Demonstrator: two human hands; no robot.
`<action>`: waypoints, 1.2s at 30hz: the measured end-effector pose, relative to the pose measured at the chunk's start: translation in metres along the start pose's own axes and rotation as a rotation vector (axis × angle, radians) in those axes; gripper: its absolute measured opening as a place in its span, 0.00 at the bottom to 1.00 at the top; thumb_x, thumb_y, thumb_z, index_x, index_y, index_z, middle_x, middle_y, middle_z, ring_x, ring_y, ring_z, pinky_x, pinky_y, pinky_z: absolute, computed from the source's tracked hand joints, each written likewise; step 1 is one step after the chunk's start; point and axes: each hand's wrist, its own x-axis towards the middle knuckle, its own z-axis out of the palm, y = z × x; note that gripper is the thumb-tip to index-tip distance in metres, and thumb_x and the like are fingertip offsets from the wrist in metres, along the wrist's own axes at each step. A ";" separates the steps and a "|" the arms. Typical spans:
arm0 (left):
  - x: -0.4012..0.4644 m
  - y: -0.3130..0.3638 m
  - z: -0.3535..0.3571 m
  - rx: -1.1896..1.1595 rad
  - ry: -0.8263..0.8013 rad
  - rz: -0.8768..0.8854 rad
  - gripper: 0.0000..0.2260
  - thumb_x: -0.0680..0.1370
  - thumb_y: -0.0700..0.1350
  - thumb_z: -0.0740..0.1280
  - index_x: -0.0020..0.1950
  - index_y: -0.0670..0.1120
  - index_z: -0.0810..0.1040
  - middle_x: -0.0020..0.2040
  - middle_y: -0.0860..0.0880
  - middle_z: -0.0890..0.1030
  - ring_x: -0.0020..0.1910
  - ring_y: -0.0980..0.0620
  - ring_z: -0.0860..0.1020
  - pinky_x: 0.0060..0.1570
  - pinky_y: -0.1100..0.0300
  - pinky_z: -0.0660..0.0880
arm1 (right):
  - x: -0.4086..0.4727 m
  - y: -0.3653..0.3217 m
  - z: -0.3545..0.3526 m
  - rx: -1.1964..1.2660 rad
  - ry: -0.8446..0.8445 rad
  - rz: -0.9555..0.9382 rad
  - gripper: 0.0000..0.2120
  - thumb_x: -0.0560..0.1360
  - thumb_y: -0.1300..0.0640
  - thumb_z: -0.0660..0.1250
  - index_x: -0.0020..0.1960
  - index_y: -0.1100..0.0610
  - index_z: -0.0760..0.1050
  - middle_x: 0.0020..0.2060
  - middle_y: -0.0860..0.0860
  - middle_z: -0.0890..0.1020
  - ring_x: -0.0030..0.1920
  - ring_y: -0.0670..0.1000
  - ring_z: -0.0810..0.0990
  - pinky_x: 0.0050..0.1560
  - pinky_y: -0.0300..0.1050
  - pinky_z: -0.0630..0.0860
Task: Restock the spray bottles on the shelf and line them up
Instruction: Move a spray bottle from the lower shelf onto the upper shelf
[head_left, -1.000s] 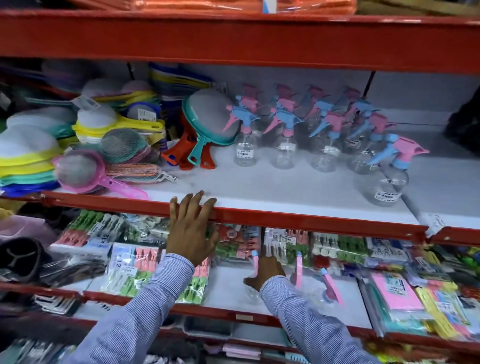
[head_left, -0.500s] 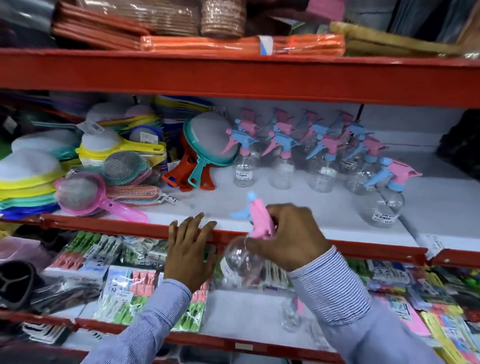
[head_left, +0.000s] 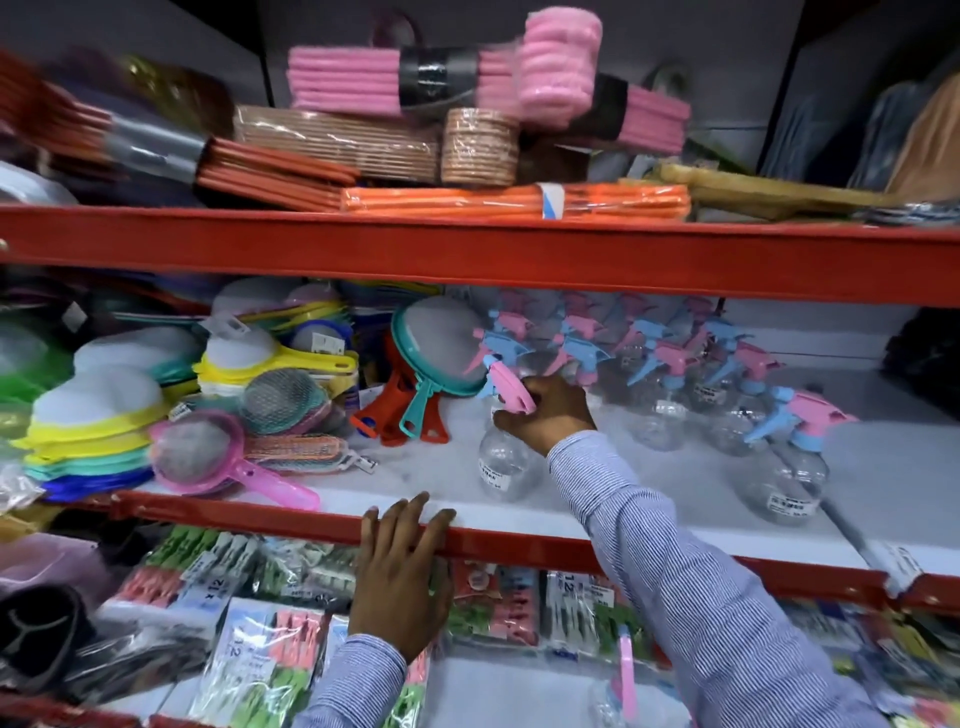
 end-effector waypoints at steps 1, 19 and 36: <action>0.000 0.000 0.000 -0.002 -0.003 0.000 0.26 0.69 0.49 0.69 0.67 0.54 0.70 0.70 0.47 0.72 0.68 0.43 0.69 0.74 0.40 0.54 | -0.001 0.002 0.003 0.041 0.016 0.009 0.15 0.63 0.54 0.76 0.49 0.54 0.83 0.43 0.51 0.86 0.43 0.50 0.83 0.44 0.37 0.73; 0.003 -0.001 0.003 -0.038 0.027 0.014 0.27 0.67 0.50 0.67 0.67 0.55 0.70 0.71 0.48 0.71 0.68 0.43 0.68 0.74 0.41 0.51 | 0.006 0.020 0.026 0.372 0.095 0.105 0.37 0.63 0.58 0.78 0.69 0.57 0.68 0.44 0.49 0.82 0.43 0.49 0.82 0.55 0.46 0.80; 0.012 0.074 0.027 -0.182 0.078 0.097 0.26 0.70 0.51 0.68 0.68 0.47 0.71 0.68 0.46 0.75 0.73 0.43 0.66 0.76 0.40 0.48 | -0.149 0.163 -0.013 -0.328 -0.181 0.361 0.10 0.70 0.52 0.69 0.40 0.59 0.84 0.40 0.54 0.87 0.43 0.52 0.84 0.47 0.42 0.80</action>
